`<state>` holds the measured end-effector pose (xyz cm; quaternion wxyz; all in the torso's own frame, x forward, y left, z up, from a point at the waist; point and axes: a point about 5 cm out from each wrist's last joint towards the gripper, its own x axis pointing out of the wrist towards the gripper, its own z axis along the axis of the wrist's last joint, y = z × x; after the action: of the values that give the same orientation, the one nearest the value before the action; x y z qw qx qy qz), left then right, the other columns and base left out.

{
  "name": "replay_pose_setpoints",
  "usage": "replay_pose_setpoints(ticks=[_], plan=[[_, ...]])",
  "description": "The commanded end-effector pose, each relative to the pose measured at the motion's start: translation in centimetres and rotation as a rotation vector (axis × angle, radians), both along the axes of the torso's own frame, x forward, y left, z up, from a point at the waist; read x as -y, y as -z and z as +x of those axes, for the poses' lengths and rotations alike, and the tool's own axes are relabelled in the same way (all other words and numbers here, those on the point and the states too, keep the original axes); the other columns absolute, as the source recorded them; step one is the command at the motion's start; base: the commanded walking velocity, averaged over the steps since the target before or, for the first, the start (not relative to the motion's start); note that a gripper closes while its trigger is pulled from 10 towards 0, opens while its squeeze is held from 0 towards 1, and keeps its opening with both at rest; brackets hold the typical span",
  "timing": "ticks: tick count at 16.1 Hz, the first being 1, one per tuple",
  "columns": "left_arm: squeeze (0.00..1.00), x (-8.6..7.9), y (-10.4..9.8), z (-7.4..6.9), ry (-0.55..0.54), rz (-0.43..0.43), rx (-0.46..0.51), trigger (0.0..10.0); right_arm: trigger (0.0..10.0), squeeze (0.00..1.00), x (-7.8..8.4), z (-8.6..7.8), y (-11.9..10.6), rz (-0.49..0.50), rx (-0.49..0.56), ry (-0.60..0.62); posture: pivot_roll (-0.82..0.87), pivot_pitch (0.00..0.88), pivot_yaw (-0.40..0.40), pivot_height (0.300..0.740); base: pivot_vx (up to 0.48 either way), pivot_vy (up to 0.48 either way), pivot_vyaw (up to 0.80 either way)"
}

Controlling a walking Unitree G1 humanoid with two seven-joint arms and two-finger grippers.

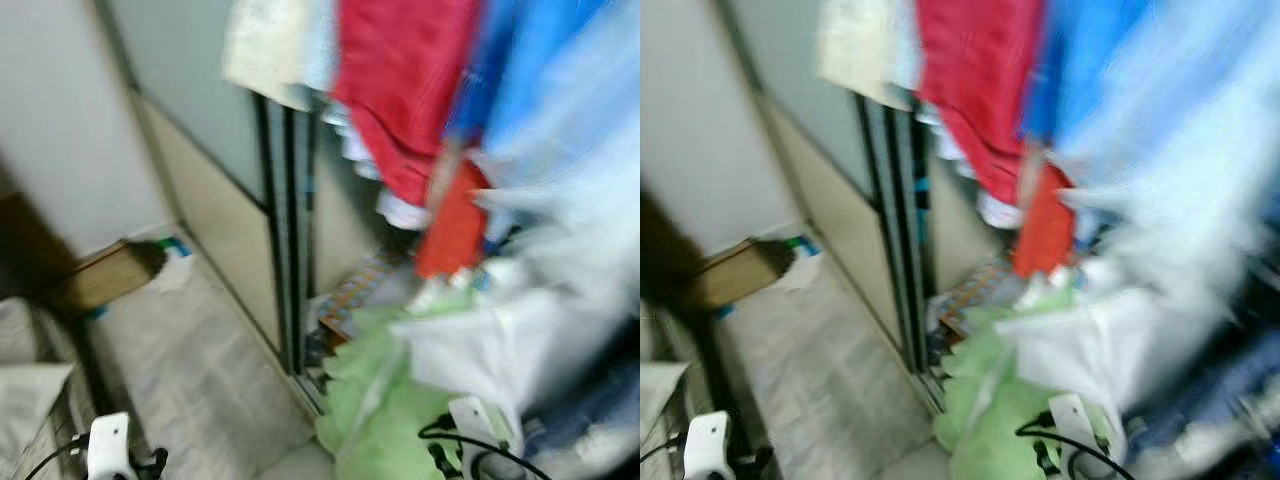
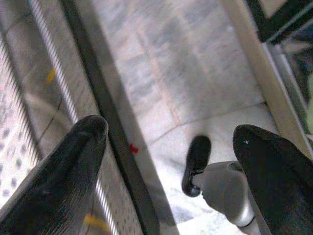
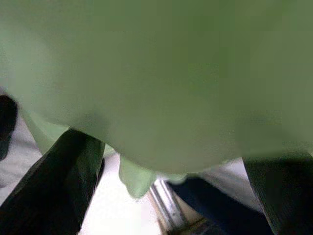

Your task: Clean up the room

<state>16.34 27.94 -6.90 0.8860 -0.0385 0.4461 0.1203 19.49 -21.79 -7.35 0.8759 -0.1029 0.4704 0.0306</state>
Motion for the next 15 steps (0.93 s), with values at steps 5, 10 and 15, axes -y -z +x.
replay_pose_setpoints(ticks=[5, 10, 15], plan=[[0.00, -0.1, 0.0, 0.2, -0.068, 0.014, -0.001, 10.0, 10.0, 0.00, -0.5, 1.3, -0.6, 0.005, 0.084, 0.051, -0.04, 0.000, -0.048, 0.740, 0.000, 0.000, 0.00], [0.00, 0.2, -0.3, 1.0, -0.030, 0.048, 0.001, 10.0, 10.0, 0.00, -2.0, 9.3, -6.1, -0.009, 0.273, 0.019, -0.04, 0.000, -0.047, 0.740, 0.000, 0.000, 0.48], [0.00, 2.7, -5.3, 10.6, -0.017, 0.029, 0.151, 10.0, 10.0, 0.00, -3.0, 12.8, -9.4, -0.026, 0.378, -0.004, -0.04, 0.000, -0.033, 0.740, 0.000, 0.000, 0.48]])
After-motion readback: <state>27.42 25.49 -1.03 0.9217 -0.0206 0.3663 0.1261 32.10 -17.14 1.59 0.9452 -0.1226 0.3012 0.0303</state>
